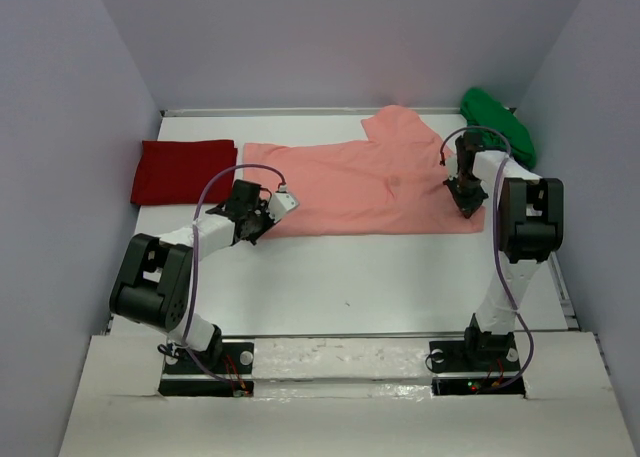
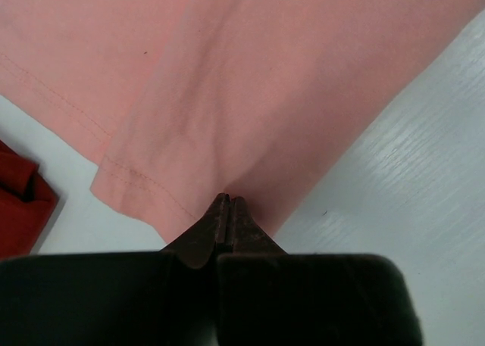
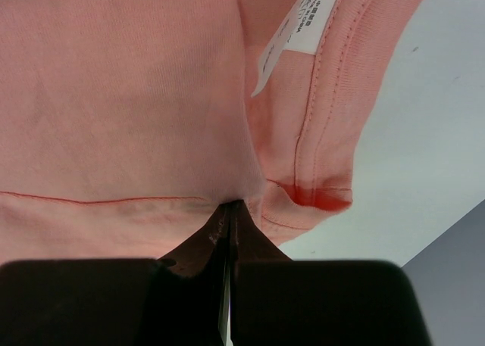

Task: Fold and stack the t-shirts
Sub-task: Fold the tshirt

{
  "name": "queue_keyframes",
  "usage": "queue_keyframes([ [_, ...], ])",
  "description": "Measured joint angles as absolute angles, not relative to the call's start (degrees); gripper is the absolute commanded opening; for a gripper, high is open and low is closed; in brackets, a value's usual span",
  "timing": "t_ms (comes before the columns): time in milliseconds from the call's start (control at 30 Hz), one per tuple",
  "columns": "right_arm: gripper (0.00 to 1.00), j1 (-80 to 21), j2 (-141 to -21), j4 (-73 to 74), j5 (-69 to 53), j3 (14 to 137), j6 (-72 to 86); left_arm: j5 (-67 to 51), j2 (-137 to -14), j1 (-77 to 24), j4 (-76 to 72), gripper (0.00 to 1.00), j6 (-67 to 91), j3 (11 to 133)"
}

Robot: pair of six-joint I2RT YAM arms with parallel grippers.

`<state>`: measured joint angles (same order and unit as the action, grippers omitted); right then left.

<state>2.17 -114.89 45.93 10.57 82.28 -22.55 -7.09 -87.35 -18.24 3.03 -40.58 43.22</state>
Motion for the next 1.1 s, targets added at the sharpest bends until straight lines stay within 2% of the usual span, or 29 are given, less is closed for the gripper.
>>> queue_keyframes([
  [333,0.0,2.11,-114.41,44.34,10.9,81.01,-23.42,-7.05,-87.68,-18.24,2.42,0.0,-41.8,42.0],
  [733,0.0,2.02,-107.77,40.27,11.57,71.42,-25.36,-6.79,-85.19,-18.26,2.9,0.0,-44.53,39.42],
  [1100,0.0,2.0,-103.42,40.27,11.29,65.89,-25.74,-6.55,-79.96,-18.26,9.96,0.0,-45.87,36.97],
])
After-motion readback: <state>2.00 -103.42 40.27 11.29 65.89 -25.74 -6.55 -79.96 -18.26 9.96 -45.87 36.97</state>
